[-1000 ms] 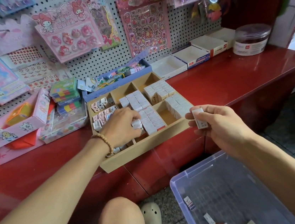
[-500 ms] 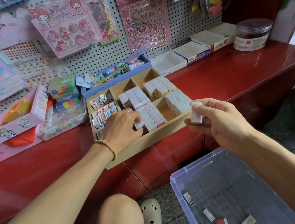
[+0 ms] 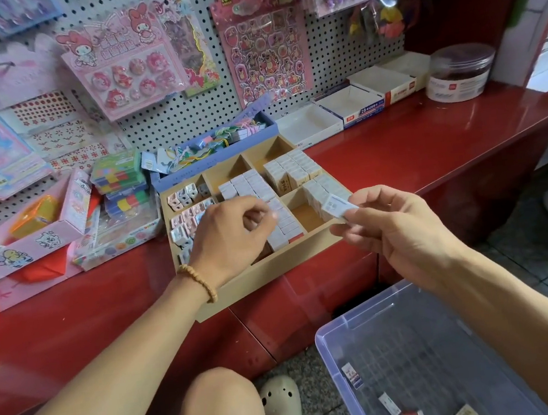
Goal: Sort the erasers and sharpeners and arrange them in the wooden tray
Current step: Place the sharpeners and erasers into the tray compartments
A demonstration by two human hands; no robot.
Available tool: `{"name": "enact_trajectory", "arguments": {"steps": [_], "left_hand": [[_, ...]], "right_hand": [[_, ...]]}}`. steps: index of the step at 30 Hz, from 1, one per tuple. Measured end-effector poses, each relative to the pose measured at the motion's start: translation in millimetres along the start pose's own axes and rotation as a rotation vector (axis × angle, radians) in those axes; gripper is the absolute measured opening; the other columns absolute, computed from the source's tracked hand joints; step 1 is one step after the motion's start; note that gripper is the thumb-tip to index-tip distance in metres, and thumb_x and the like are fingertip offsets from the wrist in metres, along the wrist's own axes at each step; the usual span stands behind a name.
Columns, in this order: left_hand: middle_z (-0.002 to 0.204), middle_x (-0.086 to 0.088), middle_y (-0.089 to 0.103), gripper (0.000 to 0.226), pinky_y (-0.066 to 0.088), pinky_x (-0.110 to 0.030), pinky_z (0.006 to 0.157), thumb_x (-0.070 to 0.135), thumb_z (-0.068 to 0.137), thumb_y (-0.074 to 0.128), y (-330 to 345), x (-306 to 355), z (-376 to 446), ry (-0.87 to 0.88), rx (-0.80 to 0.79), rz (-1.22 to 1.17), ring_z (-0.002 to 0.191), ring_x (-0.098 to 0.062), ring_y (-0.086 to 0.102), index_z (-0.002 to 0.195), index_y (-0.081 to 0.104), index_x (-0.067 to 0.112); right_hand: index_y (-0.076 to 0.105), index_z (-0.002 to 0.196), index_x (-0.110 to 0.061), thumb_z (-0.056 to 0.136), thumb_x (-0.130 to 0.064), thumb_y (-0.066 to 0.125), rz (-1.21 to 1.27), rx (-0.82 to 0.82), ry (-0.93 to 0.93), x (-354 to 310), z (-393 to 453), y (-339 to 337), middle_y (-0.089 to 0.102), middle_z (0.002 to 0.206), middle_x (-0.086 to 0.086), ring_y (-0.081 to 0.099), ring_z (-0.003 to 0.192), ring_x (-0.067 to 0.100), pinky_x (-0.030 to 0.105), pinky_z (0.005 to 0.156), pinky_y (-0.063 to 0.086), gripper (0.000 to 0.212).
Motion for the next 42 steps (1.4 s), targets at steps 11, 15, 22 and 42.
{"name": "enact_trajectory", "arguments": {"steps": [11, 15, 22, 42], "left_hand": [[0.075, -0.008, 0.062, 0.017, 0.051, -0.034, 0.064, 0.014, 0.077, 0.081, 16.1, 62.7, 36.8, 0.069, -0.303, -0.319, 0.066, -0.008, 0.055, 0.091, 0.074, 0.019], [0.064, 0.011, 0.052, 0.016, 0.042, -0.022, 0.059, 0.015, 0.075, 0.079, 15.5, 43.7, 63.1, 0.083, -0.28, -0.004, 0.056, 0.0, 0.047, 0.085, 0.072, 0.025], [0.081, 0.004, 0.063, 0.023, 0.056, -0.041, 0.074, 0.019, 0.075, 0.075, 47.6, 23.2, 93.8, 0.097, -0.325, 0.286, 0.08, -0.017, 0.061, 0.08, 0.057, 0.032], [0.088, 0.009, 0.064, 0.018, 0.054, -0.034, 0.077, 0.034, 0.078, 0.075, 46.6, 22.9, 90.9, 0.215, -0.254, 0.266, 0.083, -0.011, 0.061, 0.091, 0.066, 0.025]], "right_hand": [[0.068, 0.088, -0.012, 0.089, -0.009, 0.072, -0.387, 0.079, -0.124, -12.9, 3.2, -9.5, 0.072, 0.08, 0.002, 0.067, 0.073, 0.012, 0.027, 0.065, 0.053, 0.005], [0.068, 0.088, -0.015, 0.094, -0.017, 0.066, -0.366, 0.193, -0.115, -20.8, 6.9, -30.1, 0.072, 0.083, 0.004, 0.067, 0.071, 0.014, 0.028, 0.066, 0.054, 0.006], [0.069, 0.088, -0.014, 0.095, -0.019, 0.064, -0.527, 0.186, -0.075, -22.1, 7.3, -47.9, 0.073, 0.079, 0.005, 0.064, 0.068, 0.012, 0.027, 0.065, 0.055, 0.009], [0.071, 0.092, -0.016, 0.093, -0.022, 0.066, -0.781, 0.216, -0.129, -27.9, 0.4, -73.5, 0.074, 0.084, 0.01, 0.071, 0.071, 0.014, 0.025, 0.063, 0.058, 0.008]]}}
Point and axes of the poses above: each hand's wrist, its own z-axis towards the middle knuckle, its own y-axis out of the palm, x = y × z, the point moved 4 cm from there along z, towards the middle knuckle
